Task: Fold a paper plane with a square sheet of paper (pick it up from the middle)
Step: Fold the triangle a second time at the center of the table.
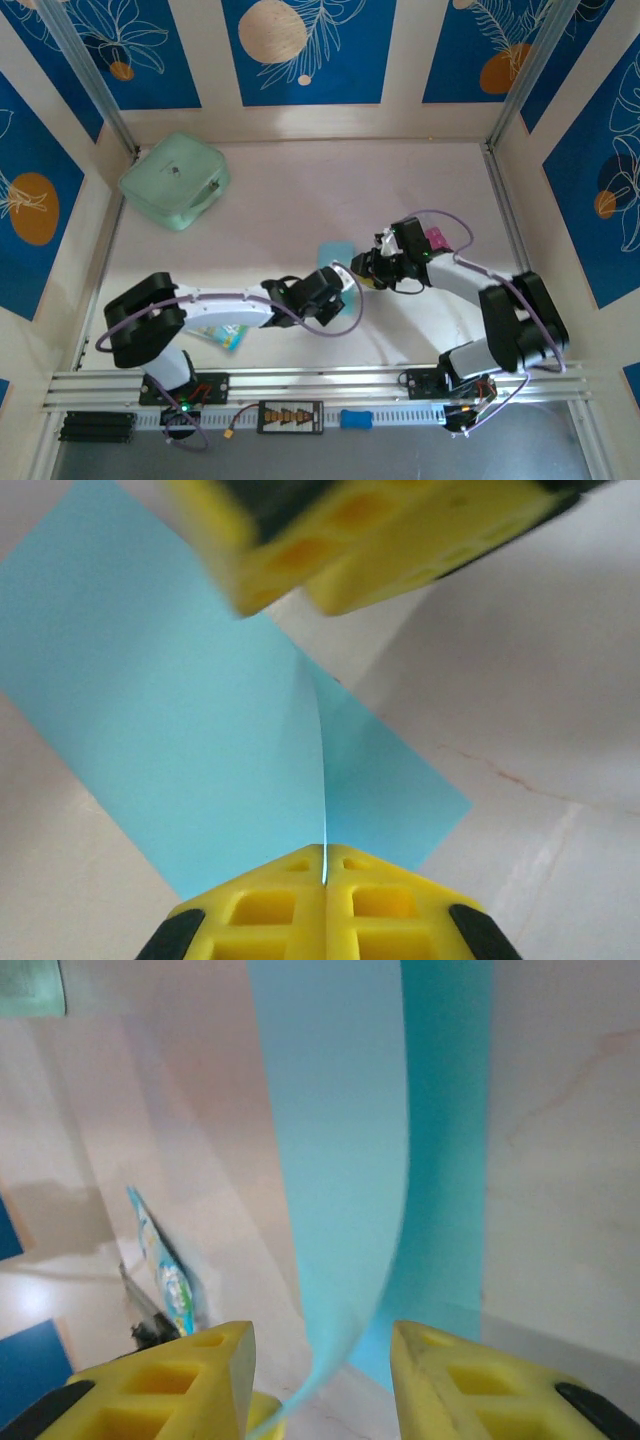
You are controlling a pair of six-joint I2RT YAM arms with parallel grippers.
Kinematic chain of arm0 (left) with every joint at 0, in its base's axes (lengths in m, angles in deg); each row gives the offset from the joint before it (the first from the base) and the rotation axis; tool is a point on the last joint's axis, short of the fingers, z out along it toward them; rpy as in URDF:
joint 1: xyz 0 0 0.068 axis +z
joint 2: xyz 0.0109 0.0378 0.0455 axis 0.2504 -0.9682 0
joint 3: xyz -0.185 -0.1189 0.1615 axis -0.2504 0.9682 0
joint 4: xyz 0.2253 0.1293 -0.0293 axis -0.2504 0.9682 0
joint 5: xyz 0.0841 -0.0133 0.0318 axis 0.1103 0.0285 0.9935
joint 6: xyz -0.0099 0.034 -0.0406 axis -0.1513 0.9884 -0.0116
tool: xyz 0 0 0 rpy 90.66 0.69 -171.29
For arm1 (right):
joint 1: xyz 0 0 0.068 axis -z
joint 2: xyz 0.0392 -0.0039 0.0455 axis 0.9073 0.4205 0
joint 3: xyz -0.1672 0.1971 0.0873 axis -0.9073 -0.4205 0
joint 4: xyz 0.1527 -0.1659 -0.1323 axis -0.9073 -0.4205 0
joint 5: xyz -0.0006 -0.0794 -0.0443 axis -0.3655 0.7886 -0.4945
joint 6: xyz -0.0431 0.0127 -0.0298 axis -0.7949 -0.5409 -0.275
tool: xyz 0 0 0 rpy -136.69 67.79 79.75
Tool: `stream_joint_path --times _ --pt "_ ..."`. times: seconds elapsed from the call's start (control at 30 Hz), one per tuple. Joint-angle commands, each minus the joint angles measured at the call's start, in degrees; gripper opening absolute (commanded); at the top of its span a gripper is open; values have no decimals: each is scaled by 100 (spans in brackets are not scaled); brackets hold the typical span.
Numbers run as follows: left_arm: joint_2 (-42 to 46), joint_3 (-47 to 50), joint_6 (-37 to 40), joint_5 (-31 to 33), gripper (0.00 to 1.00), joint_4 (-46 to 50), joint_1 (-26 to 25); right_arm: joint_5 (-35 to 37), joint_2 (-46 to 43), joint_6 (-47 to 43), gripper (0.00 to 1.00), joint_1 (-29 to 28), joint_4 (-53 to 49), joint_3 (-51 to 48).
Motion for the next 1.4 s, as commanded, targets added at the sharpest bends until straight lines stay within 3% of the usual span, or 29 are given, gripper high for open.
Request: stream_joint_path --times 0.0,0.1,0.17,0.37,0.57,0.8,1.07,1.37 --pt "199 251 -547 -1519 0 -423 414 632 -559 237 42 25 -602 -292" --pt "197 378 -719 -2119 0 -648 686 466 -978 432 38 -38 -361 -679" --pt "190 403 -763 -2299 0 -706 774 268 -1102 562 30 -132 -207 -826" --pt "139 456 -856 -2552 0 -798 955 104 -961 898 12 -794 384 -927" --pt "140 514 -909 -2630 0 -852 1079 358 -589 1127 5 -1140 681 -956" --pt "129 518 -913 -2661 0 -846 1101 705 -171 1183 3 -1411 612 -794" --pt "55 496 -970 -2711 0 -848 1115 1216 377 817 2 -1545 -227 -529" --pt "-270 364 -1395 -3032 0 -1123 1114 1180 47 333 2 -1216 -778 -621"
